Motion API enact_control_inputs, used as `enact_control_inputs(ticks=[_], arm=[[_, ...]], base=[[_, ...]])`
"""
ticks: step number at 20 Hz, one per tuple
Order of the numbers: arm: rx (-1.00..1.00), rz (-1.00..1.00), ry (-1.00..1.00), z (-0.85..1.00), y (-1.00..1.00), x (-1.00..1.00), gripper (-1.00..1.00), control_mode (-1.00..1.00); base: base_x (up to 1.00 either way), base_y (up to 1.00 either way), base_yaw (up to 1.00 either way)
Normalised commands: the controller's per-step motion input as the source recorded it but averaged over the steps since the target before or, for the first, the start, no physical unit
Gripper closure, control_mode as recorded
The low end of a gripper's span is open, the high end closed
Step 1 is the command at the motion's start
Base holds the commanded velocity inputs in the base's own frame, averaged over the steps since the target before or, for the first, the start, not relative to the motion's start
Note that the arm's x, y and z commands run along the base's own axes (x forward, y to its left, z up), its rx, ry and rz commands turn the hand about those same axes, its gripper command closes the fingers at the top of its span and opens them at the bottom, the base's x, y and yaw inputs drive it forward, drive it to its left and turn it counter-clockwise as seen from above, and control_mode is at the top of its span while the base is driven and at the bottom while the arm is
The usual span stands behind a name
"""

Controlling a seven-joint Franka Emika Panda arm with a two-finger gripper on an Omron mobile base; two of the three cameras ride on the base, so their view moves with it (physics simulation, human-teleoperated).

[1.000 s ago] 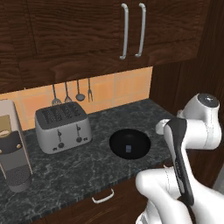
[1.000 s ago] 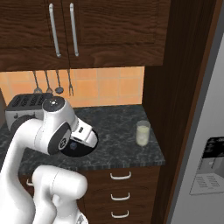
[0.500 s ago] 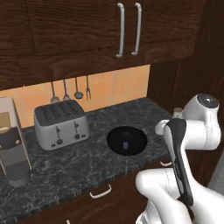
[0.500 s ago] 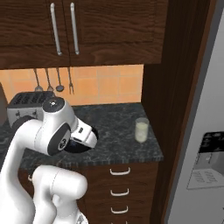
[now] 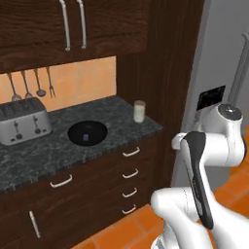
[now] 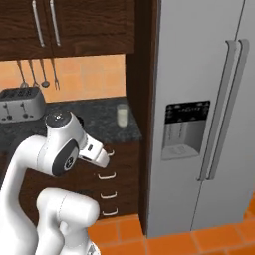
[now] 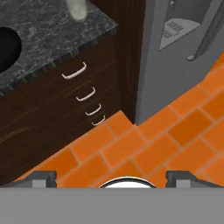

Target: Grab a lemon wedge from the fridge and one ice cube from the ice bowl, and put them in the glass of lemonade.

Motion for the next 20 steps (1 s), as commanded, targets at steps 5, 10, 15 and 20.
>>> enact_control_inputs(ticks=[5, 10, 15, 20], arm=[[0.00, 0.00, 0.00, 0.00, 0.00, 0.00, -1.00, 1.00], [0.00, 0.00, 0.00, 0.00, 0.00, 0.00, -1.00, 1.00], [0.00, 0.00, 0.00, 0.00, 0.00, 0.00, -1.00, 1.00], [0.00, 0.00, 0.00, 0.00, 0.00, 0.00, -1.00, 1.00]], base=[[0.05, -1.00, 0.04], [0.26, -1.00, 0.40], [0.01, -1.00, 0.56], [-0.01, -0.98, 0.55]])
